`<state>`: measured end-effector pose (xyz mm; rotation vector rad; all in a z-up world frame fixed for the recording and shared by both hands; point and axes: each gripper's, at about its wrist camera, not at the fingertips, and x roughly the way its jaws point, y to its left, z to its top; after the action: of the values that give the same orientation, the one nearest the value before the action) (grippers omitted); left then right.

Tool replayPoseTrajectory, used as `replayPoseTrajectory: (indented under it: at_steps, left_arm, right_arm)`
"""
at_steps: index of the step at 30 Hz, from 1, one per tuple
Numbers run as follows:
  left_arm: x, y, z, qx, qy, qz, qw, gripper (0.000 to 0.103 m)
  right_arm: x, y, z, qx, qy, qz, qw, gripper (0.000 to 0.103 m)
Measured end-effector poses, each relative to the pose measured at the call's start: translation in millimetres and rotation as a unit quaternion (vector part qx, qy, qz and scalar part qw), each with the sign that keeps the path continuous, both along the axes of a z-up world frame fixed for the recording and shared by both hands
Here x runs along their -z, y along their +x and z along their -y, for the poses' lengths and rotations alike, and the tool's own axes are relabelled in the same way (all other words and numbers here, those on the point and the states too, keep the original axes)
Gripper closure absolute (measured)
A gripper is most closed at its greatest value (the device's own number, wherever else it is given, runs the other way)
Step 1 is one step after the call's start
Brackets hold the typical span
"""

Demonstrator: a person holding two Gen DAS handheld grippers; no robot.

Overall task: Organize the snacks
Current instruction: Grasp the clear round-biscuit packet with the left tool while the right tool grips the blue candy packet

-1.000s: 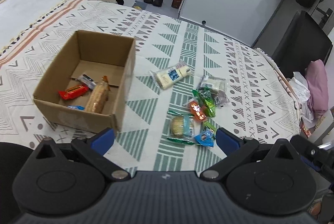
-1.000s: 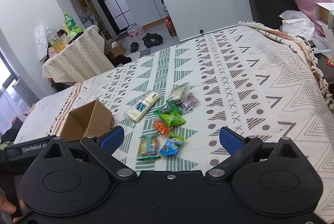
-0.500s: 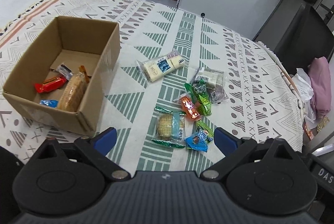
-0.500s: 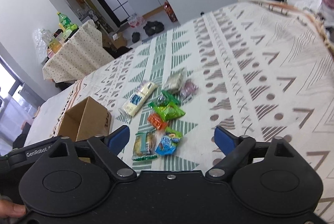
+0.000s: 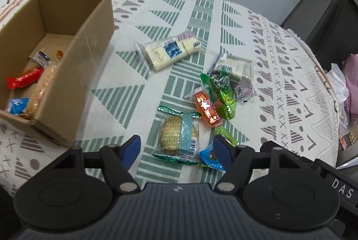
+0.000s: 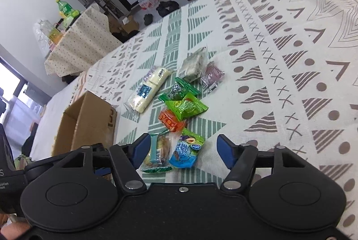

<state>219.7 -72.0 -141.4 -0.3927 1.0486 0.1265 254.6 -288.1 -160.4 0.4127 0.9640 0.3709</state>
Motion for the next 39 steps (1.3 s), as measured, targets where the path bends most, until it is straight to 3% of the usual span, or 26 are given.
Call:
replayPoseTrajectory:
  at_steps: [16,19,22,39]
  left_arm:
    - [47.1,34.7,1.5,0.007,-0.010,-0.039,0.9992,0.038]
    - [45.5,39.0,1.7,0.015,-0.002,-0.041,0.9990,0.055]
    - [45.1,40.1,-5.5,0.006,-0.017,-0.045,0.9988,0.056]
    - [17.8,24.8,-32.4,-0.017,-0.001,-0.036,0.9992,0.056]
  right_arm:
    - [31.8,21.4,-6.5,-0.003,-0.013,-0.043,0.999,0.044]
    - [35.4,24.5,-12.5,-0.010,-0.019,-0.045,0.999,0.044]
    - [38.2,25.4,-17.5,-0.020,-0.021,-0.049,0.998,0.044]
    - [48.8,31.5,-51.9,-0.044,-0.067,-0.034,0.996,0.047]
